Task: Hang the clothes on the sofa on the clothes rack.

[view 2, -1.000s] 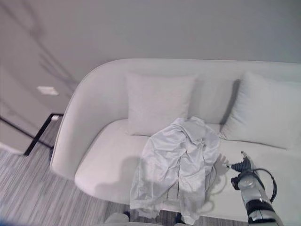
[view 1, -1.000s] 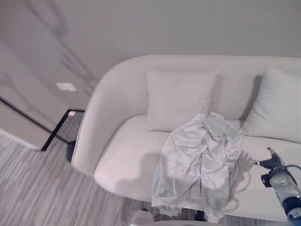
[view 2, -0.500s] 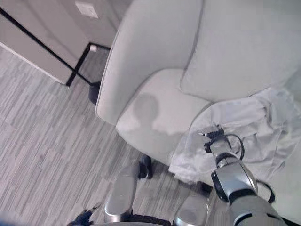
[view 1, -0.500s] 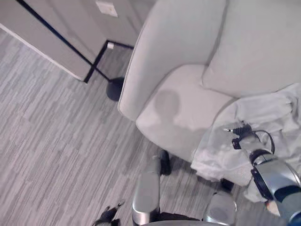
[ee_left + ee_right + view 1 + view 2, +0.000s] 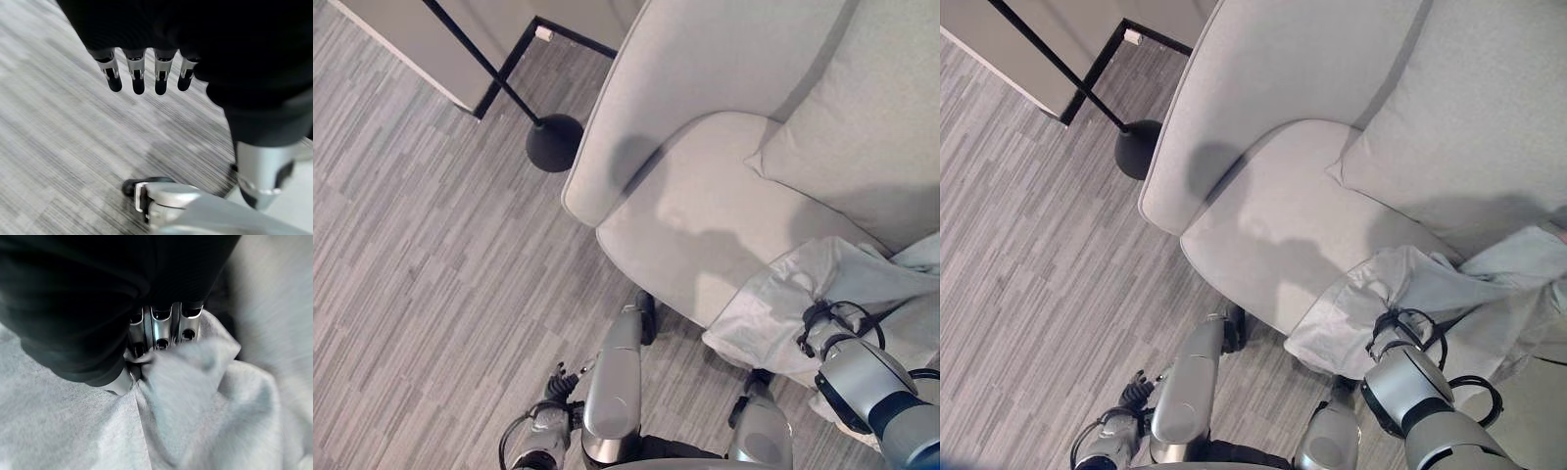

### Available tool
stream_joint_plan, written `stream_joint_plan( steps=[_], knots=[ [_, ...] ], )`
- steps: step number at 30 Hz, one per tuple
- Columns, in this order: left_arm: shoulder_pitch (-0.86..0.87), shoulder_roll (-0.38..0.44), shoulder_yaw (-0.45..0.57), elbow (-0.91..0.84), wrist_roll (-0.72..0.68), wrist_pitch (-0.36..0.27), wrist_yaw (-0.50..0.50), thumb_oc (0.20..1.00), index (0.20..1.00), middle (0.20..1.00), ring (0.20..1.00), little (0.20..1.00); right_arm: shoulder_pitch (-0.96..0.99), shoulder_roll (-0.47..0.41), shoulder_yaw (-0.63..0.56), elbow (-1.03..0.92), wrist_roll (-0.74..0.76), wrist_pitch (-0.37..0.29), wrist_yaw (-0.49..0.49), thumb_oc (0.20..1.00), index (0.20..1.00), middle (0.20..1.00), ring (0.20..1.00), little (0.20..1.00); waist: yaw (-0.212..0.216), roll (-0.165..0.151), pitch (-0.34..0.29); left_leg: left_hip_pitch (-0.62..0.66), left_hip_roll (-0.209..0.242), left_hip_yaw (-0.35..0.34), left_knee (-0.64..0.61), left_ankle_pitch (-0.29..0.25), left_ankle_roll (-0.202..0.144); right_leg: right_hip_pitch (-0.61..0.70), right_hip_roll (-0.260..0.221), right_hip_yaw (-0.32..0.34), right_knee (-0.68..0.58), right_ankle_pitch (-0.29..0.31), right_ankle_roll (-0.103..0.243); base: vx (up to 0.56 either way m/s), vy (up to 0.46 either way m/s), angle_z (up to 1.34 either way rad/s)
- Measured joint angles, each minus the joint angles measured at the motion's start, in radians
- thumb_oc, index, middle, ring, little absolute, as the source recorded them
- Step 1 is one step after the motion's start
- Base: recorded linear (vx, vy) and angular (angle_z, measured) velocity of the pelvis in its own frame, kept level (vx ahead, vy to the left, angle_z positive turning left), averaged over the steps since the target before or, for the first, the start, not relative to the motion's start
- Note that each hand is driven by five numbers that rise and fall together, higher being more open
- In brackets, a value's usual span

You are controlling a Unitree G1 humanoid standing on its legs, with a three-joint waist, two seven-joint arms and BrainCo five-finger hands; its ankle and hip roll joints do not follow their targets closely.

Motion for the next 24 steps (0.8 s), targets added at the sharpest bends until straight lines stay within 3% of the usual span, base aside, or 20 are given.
stream_joint_plan(
  steps=[5, 6, 7, 8, 11, 13, 15, 17, 18, 20, 21, 22, 24],
  knots=[
    [-0.01, 0.017, -0.005, 0.098, 0.012, 0.005, 0.003, 1.0, 1.0, 1.0, 1.0, 1.0, -0.152, -0.041, -0.021, -0.05, -0.002, -0.037, -0.018, 0.2, 0.2, 0.2, 0.2, 0.2, -0.013, 0.001, -0.006, 0.061, -0.003, -0.002, -0.019, -0.005, -0.015, 0.05, -0.002, 0.0, 0.011, 0.0, 0.0, 0.02, 0.01, 0.04],
    [-0.01, 0.017, -0.005, 0.102, 0.012, 0.005, 0.003, 1.0, 1.0, 1.0, 1.0, 1.0, -0.157, -0.04, -0.027, -0.054, -0.001, -0.041, -0.02, 1.0, 1.0, 1.0, 1.0, 1.0, -0.013, 0.002, -0.006, 0.063, -0.003, -0.002, -0.019, -0.005, -0.015, 0.052, -0.002, 0.0, 0.011, 0.0, 0.0, 0.04, 0.009, 0.09],
    [-0.018, 0.021, 0.037, 0.126, 0.012, 0.007, -0.002, 1.0, 1.0, 1.0, 1.0, 1.0, -0.141, -0.058, -0.138, -0.28, 0.027, -0.046, -0.026, 1.0, 1.0, 1.0, 1.0, 1.0, -0.044, -0.005, -0.013, 0.078, -0.002, -0.005, -0.023, -0.006, -0.021, 0.065, 0.002, -0.002, 0.025, 0.001, -0.002, 0.06, 0.008, 0.12],
    [-0.017, 0.024, 0.073, 0.17, 0.012, 0.013, -0.001, 1.0, 1.0, 1.0, 1.0, 1.0, -0.113, -0.054, -0.181, -0.413, 0.041, -0.05, -0.024, 1.0, 1.0, 1.0, 1.0, 1.0, -0.065, -0.004, -0.014, 0.098, -0.003, -0.007, -0.031, -0.005, -0.02, 0.072, 0.001, 0.001, 0.04, 0.003, -0.004, 0.03, -0.005, -0.07],
    [-0.031, 0.06, 0.094, 0.19, 0.011, 0.011, 0.005, 1.0, 1.0, 1.0, 1.0, 1.0, 0.085, -0.04, -0.249, -0.845, -0.012, -0.067, -0.038, 1.0, 1.0, 1.0, 1.0, 1.0, -0.093, -0.051, -0.038, 0.183, -0.024, 0.018, -0.121, 0.029, -0.036, 0.098, -0.013, -0.003, 0.045, 0.021, -0.017, 0.09, 0.054, -0.07],
    [-0.021, 0.061, 0.106, 0.24, 0.008, 0.029, 0.008, 1.0, 1.0, 1.0, 1.0, 1.0, 0.401, -0.146, -0.335, -1.302, -0.164, -0.055, -0.028, 1.0, 1.0, 1.0, 1.0, 1.0, -0.118, -0.078, -0.044, 0.306, -0.063, 0.023, -0.237, 0.065, -0.03, 0.158, -0.03, -0.003, 0.055, 0.067, -0.039, 0.11, 0.079, 0.07],
    [0.03, 0.075, 0.103, 0.27, 0.007, 0.051, 0.009, 1.0, 1.0, 1.0, 1.0, 1.0, 0.576, -0.225, -0.401, -1.358, -0.273, -0.044, -0.013, 1.0, 1.0, 1.0, 1.0, 1.0, -0.156, -0.122, -0.118, 0.427, -0.092, 0.051, -0.384, 0.103, -0.033, 0.191, -0.043, 0.001, 0.054, 0.131, -0.027, 0.12, 0.092, -0.19],
    [0.049, 0.082, 0.11, 0.275, 0.007, 0.064, 0.013, 1.0, 1.0, 1.0, 1.0, 1.0, 0.728, -0.318, -0.417, -1.493, -0.36, -0.063, 0.029, 1.0, 1.0, 1.0, 1.0, 1.0, -0.186, -0.101, -0.175, 0.567, -0.117, 0.057, -0.566, 0.192, -0.011, 0.225, -0.052, 0.0, 0.07, 0.173, 0.007, 0.1, 0.017, -0.12],
    [0.054, 0.088, 0.097, 0.271, 0.007, 0.065, 0.014, 1.0, 1.0, 1.0, 1.0, 1.0, 0.73, -0.314, -0.398, -1.461, -0.386, -0.093, 0.046, 1.0, 1.0, 1.0, 1.0, 1.0, -0.196, -0.085, -0.216, 0.596, -0.116, 0.064, -0.613, 0.194, -0.001, 0.225, -0.053, -0.001, 0.076, 0.155, 0.025, 0.1, -0.011, -0.1],
    [0.049, 0.086, 0.089, 0.259, 0.007, 0.068, 0.013, 1.0, 1.0, 1.0, 1.0, 1.0, 0.709, -0.312, -0.321, -1.334, -0.423, -0.119, 0.079, 1.0, 1.0, 1.0, 1.0, 1.0, -0.194, -0.066, -0.28, 0.618, -0.114, 0.064, -0.643, 0.213, -0.013, 0.229, -0.048, -0.002, 0.066, 0.116, 0.032, 0.06, -0.016, -0.01],
    [0.051, 0.059, 0.049, 0.245, 0.007, 0.069, 0.009, 1.0, 1.0, 1.0, 1.0, 1.0, 0.691, -0.312, -0.273, -1.225, -0.449, -0.13, 0.107, 1.0, 1.0, 1.0, 1.0, 1.0, -0.19, -0.008, -0.309, 0.613, -0.093, 0.059, -0.649, 0.235, -0.043, 0.249, -0.014, -0.003, 0.041, 0.119, 0.035, 0.04, -0.02, 0.0],
    [0.054, 0.028, 0.049, 0.255, 0.008, 0.072, 0.005, 1.0, 1.0, 1.0, 1.0, 1.0, 0.687, -0.308, -0.25, -1.175, -0.462, -0.13, 0.124, 1.0, 1.0, 1.0, 1.0, 1.0, -0.197, 0.039, -0.317, 0.623, -0.074, 0.06, -0.65, 0.245, -0.052, 0.265, 0.007, -0.008, 0.027, 0.114, 0.042, 0.08, -0.025, -0.02],
    [0.049, 0.028, 0.053, 0.297, 0.008, 0.071, 0.002, 1.0, 1.0, 1.0, 1.0, 1.0, 0.658, -0.308, -0.215, -1.154, -0.483, -0.132, 0.132, 1.0, 1.0, 1.0, 1.0, 1.0, -0.197, 0.029, -0.317, 0.634, -0.069, 0.061, -0.666, 0.25, -0.06, 0.269, 0.013, -0.011, 0.025, 0.114, 0.042, 0.06, -0.002, -0.07]
  ],
)
